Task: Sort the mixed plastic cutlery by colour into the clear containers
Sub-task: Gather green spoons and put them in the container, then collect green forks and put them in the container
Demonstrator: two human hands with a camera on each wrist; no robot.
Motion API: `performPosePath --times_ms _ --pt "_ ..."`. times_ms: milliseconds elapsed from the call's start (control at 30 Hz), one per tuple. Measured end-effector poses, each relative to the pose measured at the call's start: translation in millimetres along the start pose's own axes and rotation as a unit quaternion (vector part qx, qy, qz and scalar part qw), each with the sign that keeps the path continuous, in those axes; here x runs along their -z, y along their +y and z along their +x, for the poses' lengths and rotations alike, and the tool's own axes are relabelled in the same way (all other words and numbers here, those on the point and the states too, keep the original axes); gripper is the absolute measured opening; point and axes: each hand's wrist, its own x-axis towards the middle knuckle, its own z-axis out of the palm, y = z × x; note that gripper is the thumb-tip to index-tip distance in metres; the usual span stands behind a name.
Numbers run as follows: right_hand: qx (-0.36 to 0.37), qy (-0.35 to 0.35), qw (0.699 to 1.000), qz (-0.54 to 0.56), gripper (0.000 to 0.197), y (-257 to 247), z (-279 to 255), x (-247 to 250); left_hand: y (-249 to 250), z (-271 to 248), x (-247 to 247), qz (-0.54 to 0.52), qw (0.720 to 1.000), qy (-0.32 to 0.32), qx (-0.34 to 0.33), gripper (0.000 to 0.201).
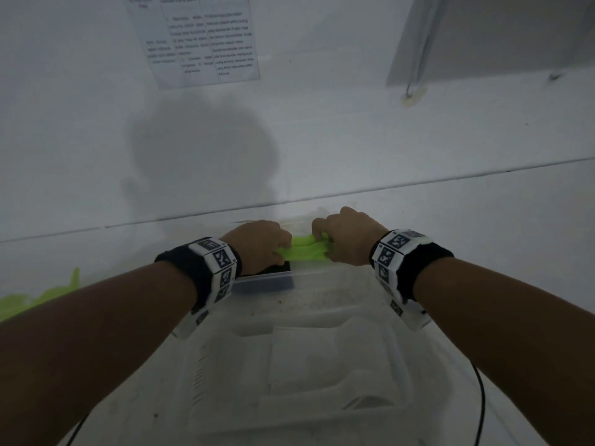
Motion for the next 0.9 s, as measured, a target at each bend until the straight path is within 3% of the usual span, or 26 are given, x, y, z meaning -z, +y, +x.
performPosePath --times_ms 267,400,567,667,800,900 --pt "0.013 0.035 0.997 -0.071 0.026 -1 10 -9 -3 5 -11 -0.006 0.999 0.026 -0.018 0.030" --pt "0.001 0.032 0.997 -0.073 0.024 -2 11 -8 -12 6 -12 -0.038 0.998 0.044 -0.018 0.012" --pt "-0.017 0.032 0.996 -0.080 0.025 -4 12 -7 -7 7 -16 0.017 0.999 0.048 -0.020 0.020" --pt "-0.019 0.023 0.996 -0.088 0.025 -5 11 -4 -8 4 -14 -0.010 0.998 0.052 -0.023 0.020" --pt "-0.013 0.004 0.997 -0.080 0.043 -9 7 9 -15 -5 -8 -0.056 0.997 0.045 0.002 0.023" --pt "-0.015 0.055 0.998 -0.040 0.052 -20 6 26 -19 -21 3 -0.111 0.989 0.092 0.030 0.026"
